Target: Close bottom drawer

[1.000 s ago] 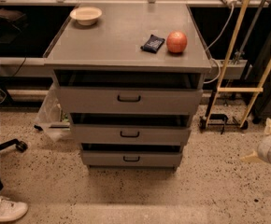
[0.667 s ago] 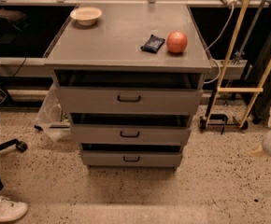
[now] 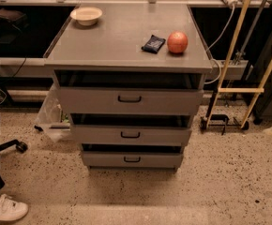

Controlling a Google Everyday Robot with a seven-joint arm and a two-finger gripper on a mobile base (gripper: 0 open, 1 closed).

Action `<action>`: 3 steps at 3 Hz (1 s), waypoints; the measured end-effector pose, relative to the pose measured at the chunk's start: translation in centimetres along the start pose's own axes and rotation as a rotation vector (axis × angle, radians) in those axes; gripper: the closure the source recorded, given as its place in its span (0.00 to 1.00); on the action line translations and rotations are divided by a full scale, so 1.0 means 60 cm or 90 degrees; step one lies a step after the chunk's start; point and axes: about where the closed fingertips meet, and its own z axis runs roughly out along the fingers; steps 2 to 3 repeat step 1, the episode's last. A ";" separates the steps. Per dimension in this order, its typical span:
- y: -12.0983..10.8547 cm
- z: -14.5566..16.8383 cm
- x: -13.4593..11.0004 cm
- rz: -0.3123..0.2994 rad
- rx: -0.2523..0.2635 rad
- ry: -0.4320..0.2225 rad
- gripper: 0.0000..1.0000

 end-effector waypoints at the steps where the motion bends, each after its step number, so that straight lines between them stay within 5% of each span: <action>1: -0.044 -0.035 0.008 -0.012 0.056 0.021 0.00; 3: -0.044 -0.035 0.008 -0.012 0.056 0.021 0.00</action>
Offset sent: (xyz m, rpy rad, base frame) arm 0.0000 0.0000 0.0000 0.0000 0.0000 0.0000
